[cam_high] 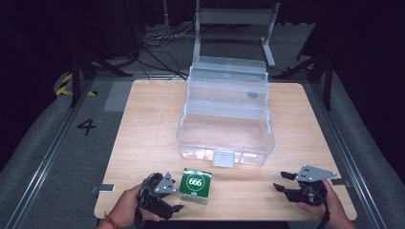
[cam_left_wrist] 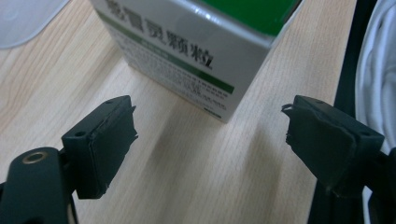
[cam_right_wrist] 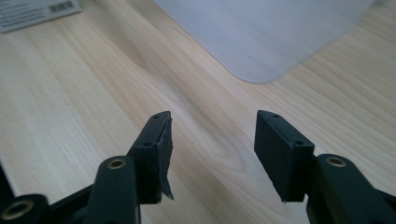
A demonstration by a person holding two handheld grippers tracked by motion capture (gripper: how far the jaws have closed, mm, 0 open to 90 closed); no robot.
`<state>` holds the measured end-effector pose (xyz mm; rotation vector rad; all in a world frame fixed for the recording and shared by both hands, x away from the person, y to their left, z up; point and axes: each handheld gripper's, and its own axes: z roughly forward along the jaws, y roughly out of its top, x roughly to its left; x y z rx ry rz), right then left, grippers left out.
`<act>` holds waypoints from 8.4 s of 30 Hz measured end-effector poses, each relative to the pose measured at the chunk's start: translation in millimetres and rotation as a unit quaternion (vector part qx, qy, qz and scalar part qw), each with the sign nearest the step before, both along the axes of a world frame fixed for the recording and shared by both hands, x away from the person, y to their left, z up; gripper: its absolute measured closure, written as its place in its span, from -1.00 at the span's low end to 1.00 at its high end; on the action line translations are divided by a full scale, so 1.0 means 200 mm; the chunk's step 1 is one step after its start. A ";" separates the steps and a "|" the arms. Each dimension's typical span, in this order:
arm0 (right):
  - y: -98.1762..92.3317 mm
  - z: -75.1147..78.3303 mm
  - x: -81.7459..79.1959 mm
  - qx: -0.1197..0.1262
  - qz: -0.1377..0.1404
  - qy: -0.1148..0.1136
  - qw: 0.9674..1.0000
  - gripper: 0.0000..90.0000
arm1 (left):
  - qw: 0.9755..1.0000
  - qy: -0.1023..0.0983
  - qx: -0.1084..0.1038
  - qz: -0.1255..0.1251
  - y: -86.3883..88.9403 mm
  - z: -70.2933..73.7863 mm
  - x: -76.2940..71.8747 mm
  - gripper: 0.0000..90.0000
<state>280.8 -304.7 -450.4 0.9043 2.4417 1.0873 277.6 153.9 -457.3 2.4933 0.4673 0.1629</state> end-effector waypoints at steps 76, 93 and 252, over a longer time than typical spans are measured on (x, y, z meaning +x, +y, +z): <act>0.90 0.04 0.14 -0.009 0.161 -0.039 0.986 0.12 | 0.997 -0.047 0.035 -0.045 -0.25 0.32 0.10 -0.65; 0.92 -0.02 0.14 -0.012 0.169 -0.019 0.985 -0.01 | 0.994 0.017 0.086 -0.057 -0.27 0.16 0.20 -0.82; -0.48 -0.18 0.24 0.012 -0.139 0.015 0.990 -0.48 | 0.983 -0.041 0.073 -0.163 -0.30 0.64 0.14 -0.67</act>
